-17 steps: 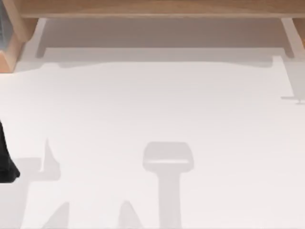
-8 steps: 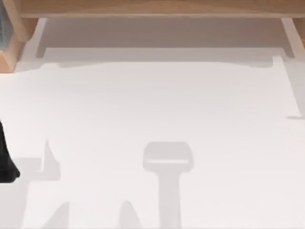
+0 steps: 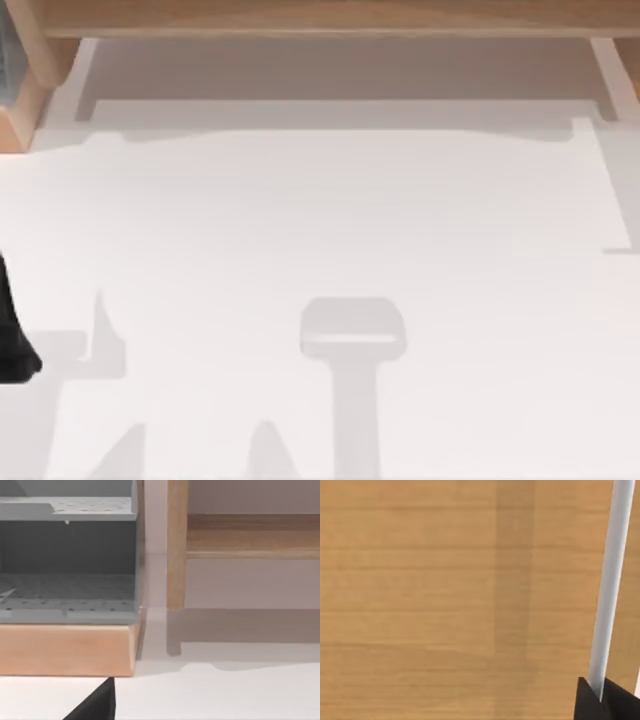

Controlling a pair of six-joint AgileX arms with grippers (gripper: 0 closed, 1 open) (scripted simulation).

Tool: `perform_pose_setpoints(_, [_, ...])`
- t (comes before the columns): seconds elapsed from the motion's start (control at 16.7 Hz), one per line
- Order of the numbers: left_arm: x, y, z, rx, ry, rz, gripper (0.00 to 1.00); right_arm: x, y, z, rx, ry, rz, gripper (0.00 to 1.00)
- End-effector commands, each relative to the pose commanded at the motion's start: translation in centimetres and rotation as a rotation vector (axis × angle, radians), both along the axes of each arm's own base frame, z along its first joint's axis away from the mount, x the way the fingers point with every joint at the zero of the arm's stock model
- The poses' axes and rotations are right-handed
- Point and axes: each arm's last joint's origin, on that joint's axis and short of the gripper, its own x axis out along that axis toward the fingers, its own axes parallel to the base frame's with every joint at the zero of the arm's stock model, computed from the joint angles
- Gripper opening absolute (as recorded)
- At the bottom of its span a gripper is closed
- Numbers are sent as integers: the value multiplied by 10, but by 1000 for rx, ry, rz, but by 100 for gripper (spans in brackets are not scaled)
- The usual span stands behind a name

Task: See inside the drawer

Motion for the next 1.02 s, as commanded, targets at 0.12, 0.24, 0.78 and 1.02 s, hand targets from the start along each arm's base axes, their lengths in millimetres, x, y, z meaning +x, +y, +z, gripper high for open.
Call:
perform_pose_setpoints(0.12, [0, 0, 0, 0, 0, 0, 100, 0, 0, 0, 0, 0, 0, 30])
perform_pose_setpoints(0.24, [0, 0, 0, 0, 0, 0, 100, 0, 0, 0, 0, 0, 0, 45])
perform_pose_setpoints(0.78, [0, 0, 0, 0, 0, 0, 100, 0, 0, 0, 0, 0, 0, 100])
perform_pose_setpoints(1.02, [0, 0, 0, 0, 0, 0, 100, 0, 0, 0, 0, 0, 0, 100])
